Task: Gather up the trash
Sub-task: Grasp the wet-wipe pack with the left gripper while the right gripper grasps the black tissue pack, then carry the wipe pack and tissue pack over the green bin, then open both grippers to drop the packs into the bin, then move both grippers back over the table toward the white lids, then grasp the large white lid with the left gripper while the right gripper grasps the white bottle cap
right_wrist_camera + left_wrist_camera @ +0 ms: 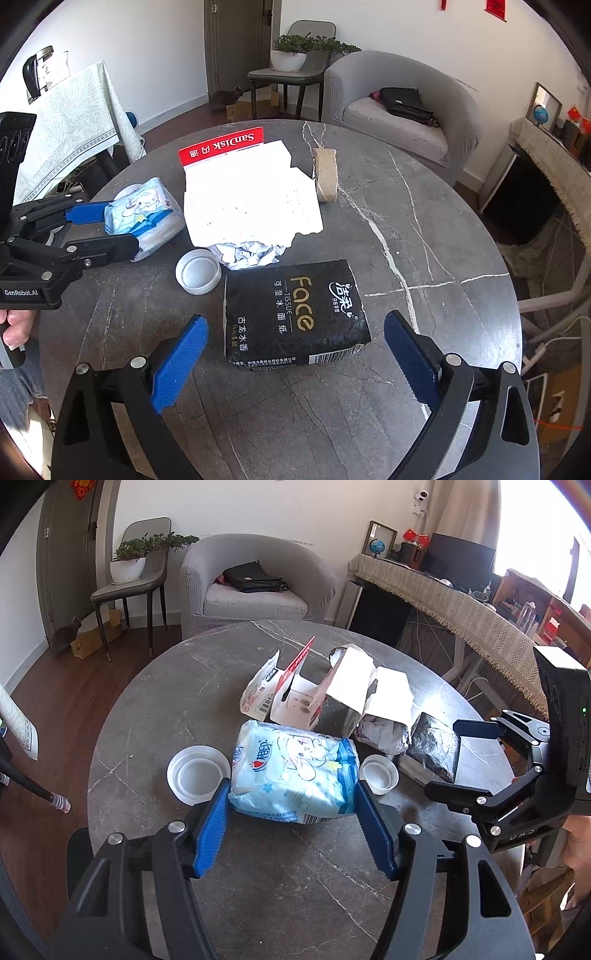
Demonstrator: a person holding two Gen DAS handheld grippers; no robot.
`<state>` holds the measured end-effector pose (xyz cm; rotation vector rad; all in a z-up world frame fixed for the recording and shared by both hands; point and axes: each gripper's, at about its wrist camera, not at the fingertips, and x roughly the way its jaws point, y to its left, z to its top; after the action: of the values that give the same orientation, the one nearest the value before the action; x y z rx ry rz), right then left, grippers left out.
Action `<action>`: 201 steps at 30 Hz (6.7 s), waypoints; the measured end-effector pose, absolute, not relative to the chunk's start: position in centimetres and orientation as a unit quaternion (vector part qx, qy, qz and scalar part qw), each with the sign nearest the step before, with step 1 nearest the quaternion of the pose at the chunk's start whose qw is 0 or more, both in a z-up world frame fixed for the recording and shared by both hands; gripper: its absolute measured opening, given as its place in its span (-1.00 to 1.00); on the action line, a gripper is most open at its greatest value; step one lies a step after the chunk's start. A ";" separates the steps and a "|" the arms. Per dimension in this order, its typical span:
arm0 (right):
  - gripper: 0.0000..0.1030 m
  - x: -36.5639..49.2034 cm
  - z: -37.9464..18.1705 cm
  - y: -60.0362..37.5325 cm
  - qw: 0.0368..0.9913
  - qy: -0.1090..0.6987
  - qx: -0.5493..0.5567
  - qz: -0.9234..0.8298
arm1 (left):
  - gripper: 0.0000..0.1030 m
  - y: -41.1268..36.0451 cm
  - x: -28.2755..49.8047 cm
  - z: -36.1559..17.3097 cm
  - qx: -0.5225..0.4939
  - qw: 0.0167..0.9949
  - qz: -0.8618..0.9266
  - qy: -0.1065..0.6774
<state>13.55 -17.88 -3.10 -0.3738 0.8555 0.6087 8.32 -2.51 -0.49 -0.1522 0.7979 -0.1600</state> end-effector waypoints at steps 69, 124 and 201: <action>0.42 4.0 -2.1 10.8 0.809 0.380 -0.098 0.438 | 0.33 24.7 -0.9 -11.6 -0.118 0.851 0.064 0.507; 0.58 3.4 -20.4 18.5 0.728 0.536 -0.228 0.361 | -0.59 28.3 -5.1 -0.8 -0.176 0.921 0.046 0.344; 0.21 10.2 -3.4 -13.1 0.887 0.401 -0.045 0.227 | -0.18 2.3 9.6 -1.7 -0.018 0.915 -0.076 0.395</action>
<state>10.15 -13.13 -3.43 -0.0942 0.8331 0.4712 9.63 2.27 -1.73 -0.0377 0.8133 -0.1574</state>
